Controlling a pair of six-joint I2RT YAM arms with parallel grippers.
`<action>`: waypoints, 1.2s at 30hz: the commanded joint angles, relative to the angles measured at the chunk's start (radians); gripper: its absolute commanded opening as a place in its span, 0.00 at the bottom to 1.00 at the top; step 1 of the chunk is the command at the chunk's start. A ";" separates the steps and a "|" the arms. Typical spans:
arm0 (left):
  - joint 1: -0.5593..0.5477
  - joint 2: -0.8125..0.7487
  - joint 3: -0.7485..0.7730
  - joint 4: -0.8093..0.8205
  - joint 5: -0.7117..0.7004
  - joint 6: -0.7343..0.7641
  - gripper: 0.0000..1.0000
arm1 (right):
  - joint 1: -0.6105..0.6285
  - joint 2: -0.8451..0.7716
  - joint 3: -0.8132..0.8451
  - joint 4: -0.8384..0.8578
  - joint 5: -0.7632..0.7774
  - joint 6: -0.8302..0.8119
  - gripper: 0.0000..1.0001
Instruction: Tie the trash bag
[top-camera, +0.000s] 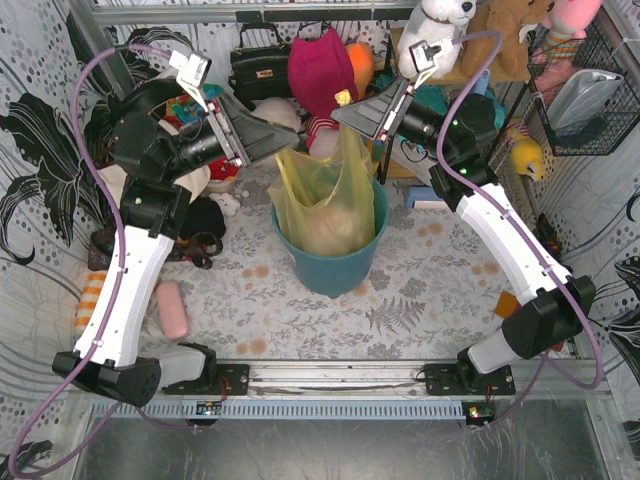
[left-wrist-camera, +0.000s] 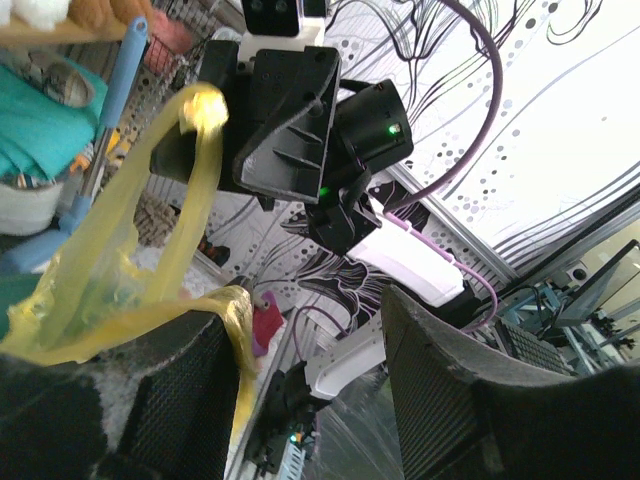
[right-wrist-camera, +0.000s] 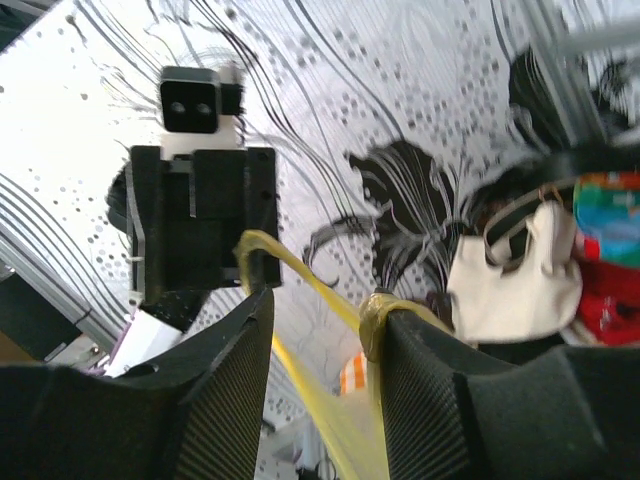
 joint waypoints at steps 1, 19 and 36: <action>0.007 0.097 0.232 0.007 -0.015 0.021 0.62 | 0.004 -0.036 0.134 0.118 0.090 0.002 0.43; 0.055 0.112 0.082 0.059 -0.072 0.002 0.62 | 0.005 -0.176 -0.193 0.122 0.266 -0.077 0.35; 0.072 -0.054 -0.116 0.112 -0.086 -0.013 0.63 | 0.005 -0.087 -0.106 0.133 0.207 -0.007 0.33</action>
